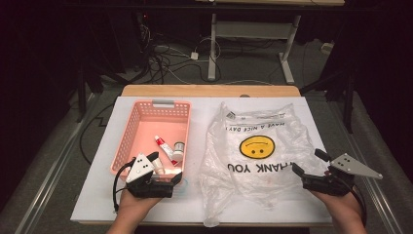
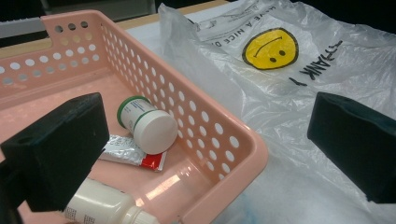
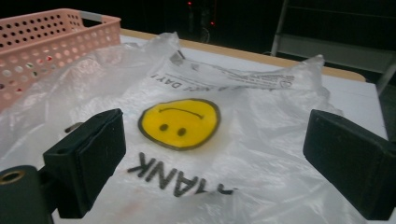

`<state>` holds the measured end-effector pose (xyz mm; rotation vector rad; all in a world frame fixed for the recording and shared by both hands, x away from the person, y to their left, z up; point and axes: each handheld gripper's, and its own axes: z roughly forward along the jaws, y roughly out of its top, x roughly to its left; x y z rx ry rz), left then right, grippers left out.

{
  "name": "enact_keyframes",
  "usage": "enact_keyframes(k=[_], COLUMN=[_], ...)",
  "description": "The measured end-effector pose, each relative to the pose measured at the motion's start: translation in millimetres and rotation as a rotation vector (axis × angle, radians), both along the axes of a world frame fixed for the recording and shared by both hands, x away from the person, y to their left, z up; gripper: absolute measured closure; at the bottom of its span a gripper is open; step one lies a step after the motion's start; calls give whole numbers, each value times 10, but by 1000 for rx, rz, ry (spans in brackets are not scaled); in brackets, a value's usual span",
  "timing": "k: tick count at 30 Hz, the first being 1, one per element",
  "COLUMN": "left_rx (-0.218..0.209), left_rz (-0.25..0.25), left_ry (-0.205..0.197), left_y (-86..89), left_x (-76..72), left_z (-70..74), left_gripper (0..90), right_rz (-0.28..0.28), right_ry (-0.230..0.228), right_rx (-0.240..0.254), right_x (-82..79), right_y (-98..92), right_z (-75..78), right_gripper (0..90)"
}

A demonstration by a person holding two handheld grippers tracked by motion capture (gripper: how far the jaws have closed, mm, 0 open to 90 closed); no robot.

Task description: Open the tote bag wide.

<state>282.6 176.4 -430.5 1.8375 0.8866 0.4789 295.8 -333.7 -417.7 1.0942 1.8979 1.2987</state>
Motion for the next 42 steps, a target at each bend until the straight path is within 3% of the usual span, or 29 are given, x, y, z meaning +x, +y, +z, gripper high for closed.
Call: enact_keyframes(k=[16, 27, 31, 39, 40, 42], left_rx=[0, 6, -19, -4, -3, 0], left_rz=[5, 2, -3, -3, -5, -6], left_ry=[12, 36, 27, 12, 7, 0], left_y=[14, 31, 30, -4, -12, -28], left_x=[31, 53, 46, 74, 81, 89], left_z=[13, 45, 64, 84, 85, 93], left_gripper=[0, 0, 0, 0, 0, 0], right_rz=[-103, -146, -146, -180, -183, -179], right_ry=[84, 221, 262, 356, 379, 387], right_rx=[-27, -34, -32, -49, -52, -57], right_x=[92, 140, 142, 123, 108, 102], right_y=[-353, -485, -536, -618, -639, -640], right_z=[-132, -278, -343, -443, -471, -479], right_gripper=[121, 199, 260, 429, 482, 518])
